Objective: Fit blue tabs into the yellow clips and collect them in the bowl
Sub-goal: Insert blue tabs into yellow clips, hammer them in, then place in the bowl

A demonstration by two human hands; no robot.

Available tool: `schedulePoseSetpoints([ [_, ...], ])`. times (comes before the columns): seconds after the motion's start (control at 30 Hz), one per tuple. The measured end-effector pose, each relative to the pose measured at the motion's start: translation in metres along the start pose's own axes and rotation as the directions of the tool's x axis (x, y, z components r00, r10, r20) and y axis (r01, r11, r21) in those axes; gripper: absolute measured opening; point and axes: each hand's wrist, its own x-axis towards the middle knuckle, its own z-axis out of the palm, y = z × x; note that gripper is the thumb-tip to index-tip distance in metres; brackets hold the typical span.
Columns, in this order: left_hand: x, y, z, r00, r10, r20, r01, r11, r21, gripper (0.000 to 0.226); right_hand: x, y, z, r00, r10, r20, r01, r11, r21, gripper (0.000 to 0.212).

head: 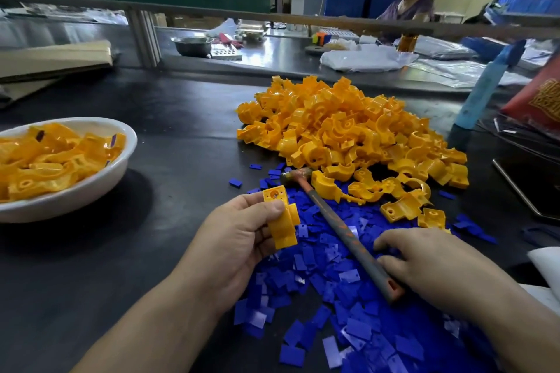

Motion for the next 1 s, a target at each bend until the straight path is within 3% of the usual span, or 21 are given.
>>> schedulePoseSetpoints([
  [0.23,-0.004,0.0,0.003,0.999,0.02,0.04,-0.021,0.999,0.027,0.05,0.0,-0.001,-0.001,0.981,0.042,-0.19,-0.018,0.992,0.126,0.002],
  [0.47,-0.008,-0.001,0.007,0.995,0.043,0.088,-0.054,0.991,0.12,0.053,-0.004,-0.007,0.0,0.886,0.096,-0.453,0.053,0.951,0.305,0.011],
  [0.6,-0.01,-0.004,0.011,0.992,0.069,0.108,-0.09,0.974,0.209,0.057,-0.006,-0.013,0.0,0.885,0.105,-0.454,0.151,0.857,0.493,0.013],
  [0.77,-0.014,-0.007,0.011,0.985,0.104,0.136,-0.139,0.948,0.287,0.046,-0.014,-0.04,0.004,0.89,0.007,-0.456,0.351,0.628,0.694,0.03],
  [1.0,-0.017,-0.007,0.014,0.976,0.091,0.199,-0.151,0.937,0.315,0.054,-0.018,-0.056,0.012,0.861,-0.118,-0.495,0.461,0.591,0.662,0.019],
])
